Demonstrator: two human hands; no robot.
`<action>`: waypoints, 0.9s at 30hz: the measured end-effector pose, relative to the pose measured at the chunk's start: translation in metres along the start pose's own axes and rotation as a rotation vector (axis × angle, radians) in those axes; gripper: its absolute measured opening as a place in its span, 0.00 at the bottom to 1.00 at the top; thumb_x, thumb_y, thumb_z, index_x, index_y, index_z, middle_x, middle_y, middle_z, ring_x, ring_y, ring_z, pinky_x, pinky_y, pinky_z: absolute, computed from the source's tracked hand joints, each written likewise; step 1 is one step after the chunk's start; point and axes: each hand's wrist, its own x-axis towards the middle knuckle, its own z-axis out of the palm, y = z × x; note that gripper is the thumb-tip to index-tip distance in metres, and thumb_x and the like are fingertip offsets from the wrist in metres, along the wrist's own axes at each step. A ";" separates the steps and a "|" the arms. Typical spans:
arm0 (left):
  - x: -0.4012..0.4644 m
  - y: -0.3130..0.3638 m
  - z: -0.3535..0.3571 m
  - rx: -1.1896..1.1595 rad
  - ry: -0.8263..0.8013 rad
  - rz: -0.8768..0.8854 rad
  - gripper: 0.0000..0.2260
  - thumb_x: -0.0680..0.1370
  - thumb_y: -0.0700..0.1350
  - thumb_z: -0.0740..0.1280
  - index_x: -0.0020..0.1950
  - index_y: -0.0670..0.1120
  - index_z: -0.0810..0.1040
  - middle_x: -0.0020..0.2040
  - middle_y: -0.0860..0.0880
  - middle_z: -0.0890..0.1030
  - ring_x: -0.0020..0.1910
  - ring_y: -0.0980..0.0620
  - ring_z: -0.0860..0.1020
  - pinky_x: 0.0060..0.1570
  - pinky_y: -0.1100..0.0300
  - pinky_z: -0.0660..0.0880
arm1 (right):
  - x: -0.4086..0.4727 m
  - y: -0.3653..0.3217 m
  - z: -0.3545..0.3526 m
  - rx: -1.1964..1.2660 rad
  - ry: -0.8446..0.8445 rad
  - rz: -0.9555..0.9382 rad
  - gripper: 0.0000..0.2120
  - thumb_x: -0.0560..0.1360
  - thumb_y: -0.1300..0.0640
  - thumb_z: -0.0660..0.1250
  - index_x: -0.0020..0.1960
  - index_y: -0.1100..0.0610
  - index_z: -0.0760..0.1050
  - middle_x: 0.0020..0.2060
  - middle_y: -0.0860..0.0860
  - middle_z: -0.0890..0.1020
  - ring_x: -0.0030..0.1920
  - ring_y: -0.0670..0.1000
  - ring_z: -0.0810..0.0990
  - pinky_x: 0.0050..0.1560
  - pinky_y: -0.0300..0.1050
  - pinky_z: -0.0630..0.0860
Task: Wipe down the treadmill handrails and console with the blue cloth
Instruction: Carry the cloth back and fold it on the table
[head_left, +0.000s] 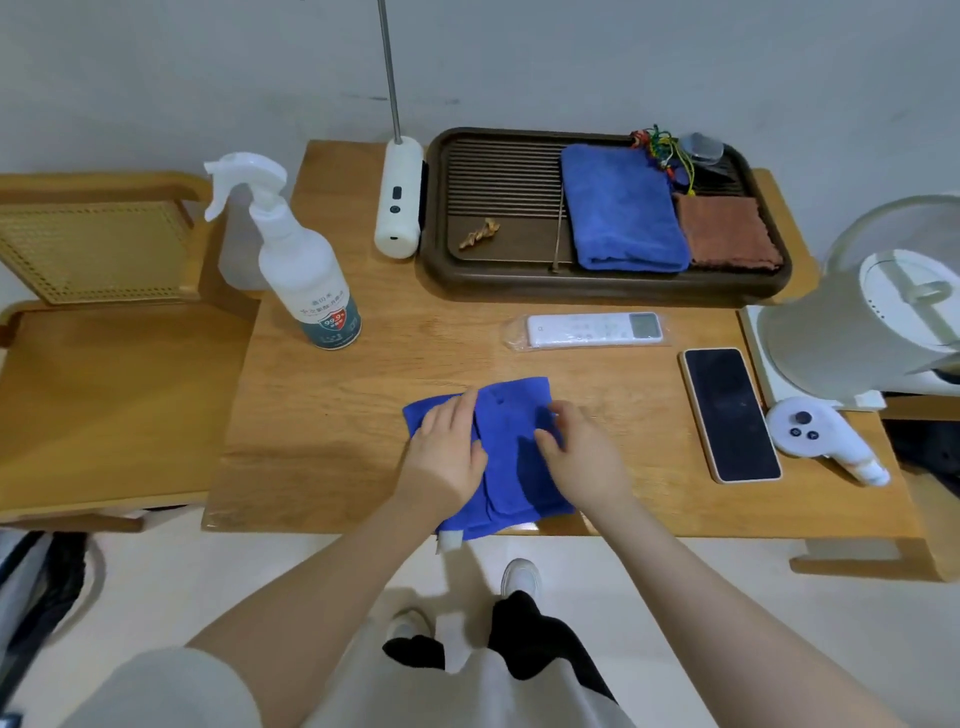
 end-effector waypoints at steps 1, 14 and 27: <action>-0.002 0.001 0.002 0.076 0.010 0.076 0.26 0.79 0.45 0.57 0.76 0.50 0.53 0.75 0.47 0.57 0.73 0.46 0.57 0.70 0.52 0.57 | 0.000 0.006 -0.001 -0.038 0.055 0.072 0.19 0.77 0.56 0.62 0.66 0.59 0.68 0.61 0.58 0.74 0.57 0.59 0.76 0.53 0.50 0.72; 0.003 -0.029 -0.026 -0.511 -0.113 -0.057 0.18 0.81 0.46 0.54 0.71 0.48 0.65 0.70 0.49 0.70 0.68 0.51 0.67 0.71 0.56 0.60 | -0.025 -0.053 0.012 -0.235 -0.076 -0.194 0.27 0.74 0.62 0.60 0.72 0.55 0.61 0.57 0.56 0.74 0.54 0.58 0.76 0.50 0.51 0.74; 0.037 -0.054 -0.052 0.108 -0.168 -0.058 0.22 0.77 0.54 0.63 0.67 0.44 0.70 0.63 0.43 0.74 0.64 0.43 0.69 0.64 0.49 0.67 | -0.037 -0.046 0.066 0.028 -0.110 0.285 0.22 0.70 0.47 0.70 0.54 0.59 0.67 0.47 0.53 0.77 0.50 0.56 0.77 0.45 0.49 0.73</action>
